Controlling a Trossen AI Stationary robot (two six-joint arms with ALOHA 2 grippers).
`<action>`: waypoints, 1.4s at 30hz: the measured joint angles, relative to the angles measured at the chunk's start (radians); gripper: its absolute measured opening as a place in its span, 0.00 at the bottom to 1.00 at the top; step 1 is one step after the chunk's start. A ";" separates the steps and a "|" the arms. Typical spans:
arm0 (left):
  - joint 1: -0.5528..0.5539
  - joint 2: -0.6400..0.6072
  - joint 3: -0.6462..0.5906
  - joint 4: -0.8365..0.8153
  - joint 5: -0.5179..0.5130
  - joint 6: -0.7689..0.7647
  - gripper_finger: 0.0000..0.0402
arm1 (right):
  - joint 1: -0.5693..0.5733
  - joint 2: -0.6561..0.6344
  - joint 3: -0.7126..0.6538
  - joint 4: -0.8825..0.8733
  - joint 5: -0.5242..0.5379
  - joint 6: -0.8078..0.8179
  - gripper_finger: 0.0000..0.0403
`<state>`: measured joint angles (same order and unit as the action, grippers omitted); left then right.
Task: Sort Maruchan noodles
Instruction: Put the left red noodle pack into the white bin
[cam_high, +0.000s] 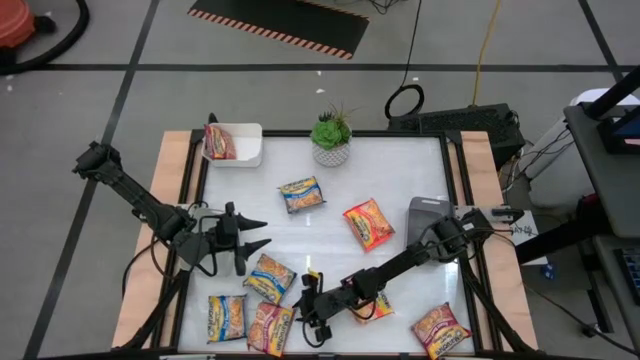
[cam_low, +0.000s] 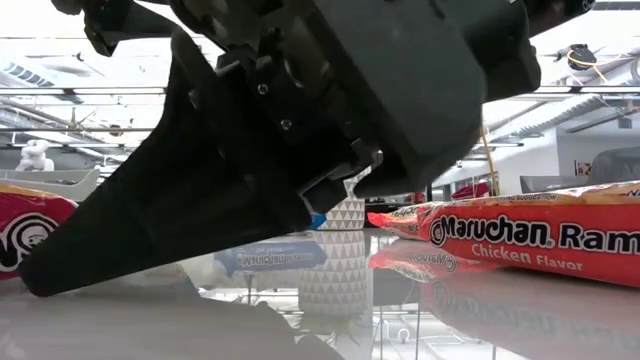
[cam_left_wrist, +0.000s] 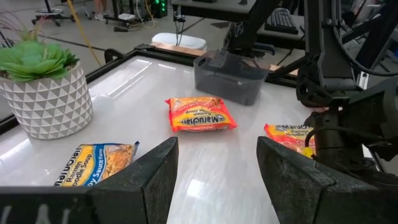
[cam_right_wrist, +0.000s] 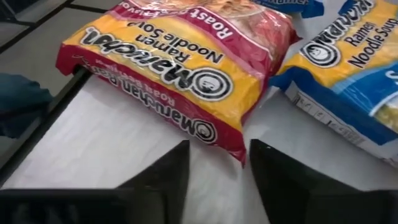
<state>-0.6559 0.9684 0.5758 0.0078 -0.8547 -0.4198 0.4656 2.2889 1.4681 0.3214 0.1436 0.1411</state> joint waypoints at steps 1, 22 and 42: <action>0.000 0.000 0.000 0.000 0.000 0.000 0.56 | 0.000 0.000 0.000 0.004 0.001 -0.001 0.30; -0.001 0.024 0.000 -0.042 0.098 -0.104 0.56 | 0.029 -0.186 -0.003 -0.121 0.226 -0.190 0.00; -0.004 0.237 0.000 0.205 0.534 -0.073 0.56 | 0.054 -0.274 -0.002 -0.183 0.302 -0.261 0.00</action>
<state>-0.6601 1.2055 0.5755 0.2123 -0.3207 -0.4924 0.5194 2.0148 1.4662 0.1383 0.4460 -0.1204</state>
